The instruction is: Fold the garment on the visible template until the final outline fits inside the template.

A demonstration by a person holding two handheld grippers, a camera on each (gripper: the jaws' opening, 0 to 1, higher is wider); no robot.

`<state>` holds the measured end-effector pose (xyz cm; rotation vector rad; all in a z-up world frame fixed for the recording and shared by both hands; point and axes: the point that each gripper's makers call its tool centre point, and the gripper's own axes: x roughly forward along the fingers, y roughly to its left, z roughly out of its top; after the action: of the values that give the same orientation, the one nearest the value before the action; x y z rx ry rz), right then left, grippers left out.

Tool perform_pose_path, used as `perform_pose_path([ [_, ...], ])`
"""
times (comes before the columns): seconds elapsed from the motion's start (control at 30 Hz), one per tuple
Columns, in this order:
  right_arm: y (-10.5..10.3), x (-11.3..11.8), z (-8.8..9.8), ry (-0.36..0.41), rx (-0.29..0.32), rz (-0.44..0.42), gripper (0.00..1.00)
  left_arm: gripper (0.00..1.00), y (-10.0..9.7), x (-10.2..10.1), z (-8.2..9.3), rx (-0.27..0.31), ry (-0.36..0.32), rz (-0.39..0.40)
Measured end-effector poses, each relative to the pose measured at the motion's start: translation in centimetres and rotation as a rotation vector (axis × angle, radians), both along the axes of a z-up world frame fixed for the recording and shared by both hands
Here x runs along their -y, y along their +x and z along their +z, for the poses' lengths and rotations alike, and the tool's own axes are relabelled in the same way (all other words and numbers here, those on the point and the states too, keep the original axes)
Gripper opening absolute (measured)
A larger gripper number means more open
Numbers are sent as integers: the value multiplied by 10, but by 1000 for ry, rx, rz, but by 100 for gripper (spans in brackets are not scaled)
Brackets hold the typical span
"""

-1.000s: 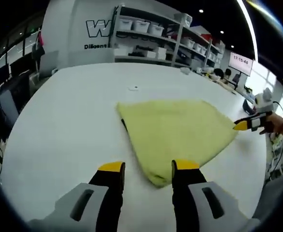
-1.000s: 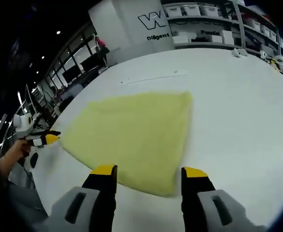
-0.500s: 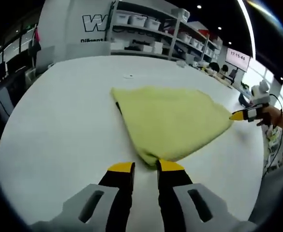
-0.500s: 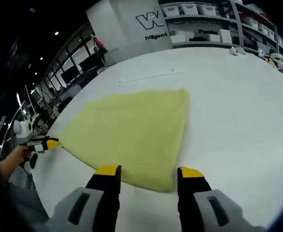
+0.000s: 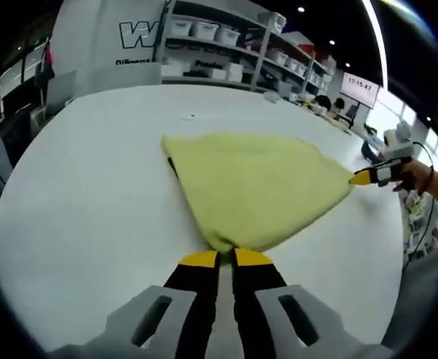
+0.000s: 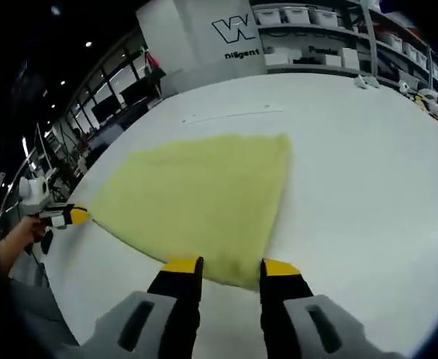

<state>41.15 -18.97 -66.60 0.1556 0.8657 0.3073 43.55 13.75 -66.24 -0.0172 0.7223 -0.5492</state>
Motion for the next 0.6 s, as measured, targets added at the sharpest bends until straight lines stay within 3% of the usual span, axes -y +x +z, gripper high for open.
perform_pose_path([
  [0.13,-3,5,-3,-24,2,-11,3,0,2,0,3,23,10,-45],
  [0.37,-3,5,0,-38,7,19,0,0,1,-2,8,89,138,-241],
  [0.6,-2,12,1,-32,3,21,0,0,-5,-12,6,109,200,-349],
])
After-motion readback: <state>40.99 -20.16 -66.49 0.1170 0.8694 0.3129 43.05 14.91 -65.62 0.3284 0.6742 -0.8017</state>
